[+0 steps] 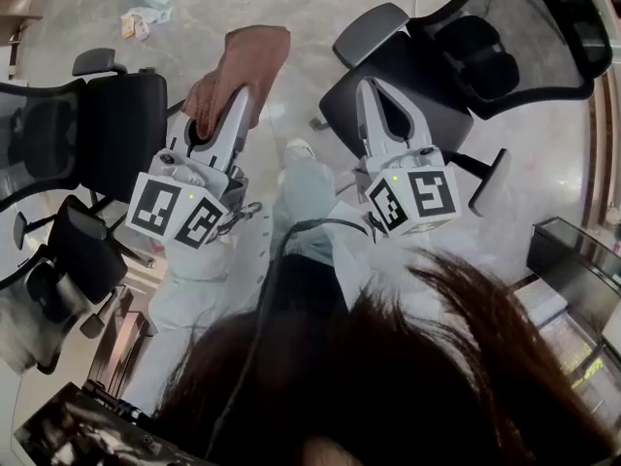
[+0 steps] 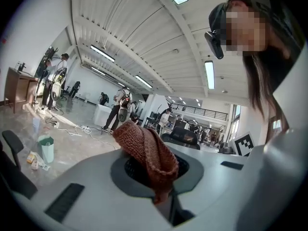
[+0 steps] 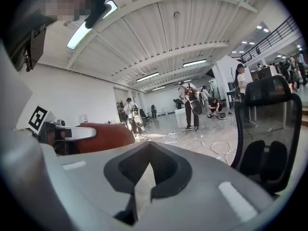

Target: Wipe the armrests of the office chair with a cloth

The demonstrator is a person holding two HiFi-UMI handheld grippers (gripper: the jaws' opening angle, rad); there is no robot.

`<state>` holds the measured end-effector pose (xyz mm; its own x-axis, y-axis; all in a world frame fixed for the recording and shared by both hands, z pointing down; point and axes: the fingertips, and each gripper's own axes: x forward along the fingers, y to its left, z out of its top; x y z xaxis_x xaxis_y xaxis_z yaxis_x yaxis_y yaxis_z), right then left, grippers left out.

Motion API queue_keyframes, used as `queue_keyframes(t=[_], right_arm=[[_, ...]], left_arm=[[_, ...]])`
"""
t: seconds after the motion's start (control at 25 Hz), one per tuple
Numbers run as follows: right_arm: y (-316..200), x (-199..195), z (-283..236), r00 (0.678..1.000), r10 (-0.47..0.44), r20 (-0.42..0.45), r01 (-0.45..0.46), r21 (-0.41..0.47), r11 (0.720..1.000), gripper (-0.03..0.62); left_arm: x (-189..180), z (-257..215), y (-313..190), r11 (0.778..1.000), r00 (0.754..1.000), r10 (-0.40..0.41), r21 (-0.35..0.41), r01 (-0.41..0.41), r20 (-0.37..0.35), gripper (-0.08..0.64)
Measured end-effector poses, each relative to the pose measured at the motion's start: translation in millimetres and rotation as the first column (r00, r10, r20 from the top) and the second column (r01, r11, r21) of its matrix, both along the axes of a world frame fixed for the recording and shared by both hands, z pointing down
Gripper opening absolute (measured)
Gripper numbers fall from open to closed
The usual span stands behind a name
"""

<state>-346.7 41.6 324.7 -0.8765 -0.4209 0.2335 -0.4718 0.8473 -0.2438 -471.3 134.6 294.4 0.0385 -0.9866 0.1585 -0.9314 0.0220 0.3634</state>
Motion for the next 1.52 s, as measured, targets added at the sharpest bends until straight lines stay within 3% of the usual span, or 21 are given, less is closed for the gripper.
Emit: queue_keyframes(t=[0.28, 0.52, 0.72, 0.84, 1.12, 1.24, 1.36, 1.44, 1.52], right_arm=[[-51, -17, 20, 0.998, 0.059, -0.034, -0.060, -0.008, 0.998, 0.000], [-133, -20, 33, 0.990, 0.134, -0.037, -0.134, -0.017, 0.991, 0.000], [-161, -8, 33, 0.978, 0.201, -0.056, -0.202, -0.023, 0.979, 0.000], [-177, -2, 39, 0.962, 0.263, -0.073, -0.266, -0.040, 0.963, 0.000], [-189, 18, 62, 0.915, 0.383, -0.124, -0.396, -0.098, 0.913, 0.000], [-190, 22, 86, 0.890, 0.429, -0.157, -0.450, -0.137, 0.883, 0.000], [-186, 23, 107, 0.870, 0.459, -0.182, -0.487, -0.163, 0.858, 0.000], [-184, 24, 115, 0.862, 0.472, -0.185, -0.501, -0.172, 0.848, 0.000], [-183, 29, 121, 0.851, 0.493, -0.180, -0.522, -0.193, 0.831, 0.000]], left_arm=[[2, 7, -82, 0.987, 0.987, 0.160, -0.013, -0.160, -0.003, 0.038], [23, 26, -195, 0.947, 0.948, 0.318, -0.040, -0.318, 0.006, 0.038], [42, 39, -253, 0.913, 0.915, 0.403, -0.077, -0.400, 0.019, 0.038], [53, 60, -286, 0.882, 0.887, 0.462, -0.117, -0.457, 0.018, 0.038], [80, 123, -339, 0.788, 0.809, 0.584, -0.286, -0.545, 0.067, 0.038], [91, 148, -364, 0.747, 0.748, 0.646, -0.326, -0.579, 0.153, 0.038], [101, 180, -388, 0.695, 0.657, 0.710, -0.404, -0.594, 0.255, 0.038], [108, 199, -407, 0.671, 0.581, 0.738, -0.462, -0.580, 0.343, 0.038], [115, 219, -425, 0.652, 0.470, 0.758, -0.528, -0.543, 0.452, 0.038]])
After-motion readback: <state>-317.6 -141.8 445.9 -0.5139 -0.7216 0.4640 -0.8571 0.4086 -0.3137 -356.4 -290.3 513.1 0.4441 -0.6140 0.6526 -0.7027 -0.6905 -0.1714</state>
